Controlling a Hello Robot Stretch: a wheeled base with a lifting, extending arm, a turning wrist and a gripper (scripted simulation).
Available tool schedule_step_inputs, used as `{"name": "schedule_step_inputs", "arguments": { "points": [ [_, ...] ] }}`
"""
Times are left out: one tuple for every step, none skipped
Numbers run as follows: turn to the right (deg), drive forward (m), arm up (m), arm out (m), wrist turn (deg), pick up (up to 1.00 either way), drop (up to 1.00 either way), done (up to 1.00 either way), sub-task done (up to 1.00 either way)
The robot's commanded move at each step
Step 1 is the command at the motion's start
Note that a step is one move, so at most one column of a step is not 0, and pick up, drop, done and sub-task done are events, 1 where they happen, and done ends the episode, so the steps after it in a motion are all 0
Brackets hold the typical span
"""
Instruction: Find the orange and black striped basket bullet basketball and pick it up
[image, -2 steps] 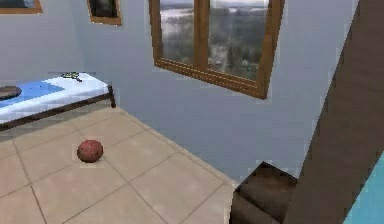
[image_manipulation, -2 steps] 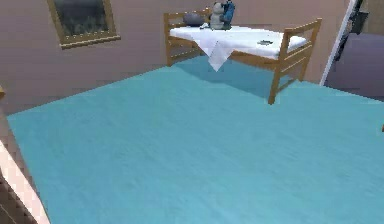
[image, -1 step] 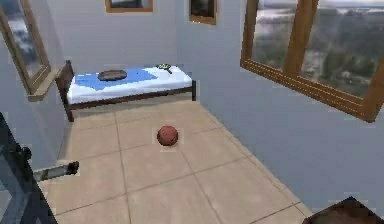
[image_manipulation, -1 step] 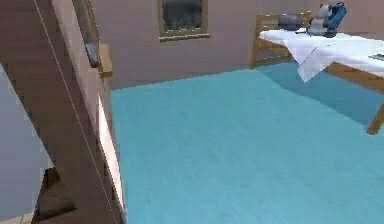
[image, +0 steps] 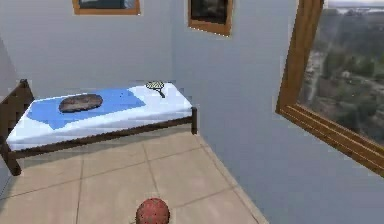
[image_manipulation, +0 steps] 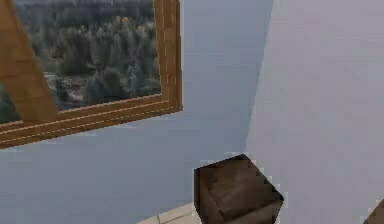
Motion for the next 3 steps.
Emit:
{"name": "schedule_step_inputs", "arguments": {
  "points": [
    [-24.0,0.0,0.0,0.0,0.0,0.0,0.0,0.0,0.0],
    [0.0,0.1,0.0,0.0,0.0,0.0,0.0,0.0,0.0],
    [-45.0,0.0,0.0,0.0,0.0,0.0,0.0,0.0,0.0]
  ]
}}
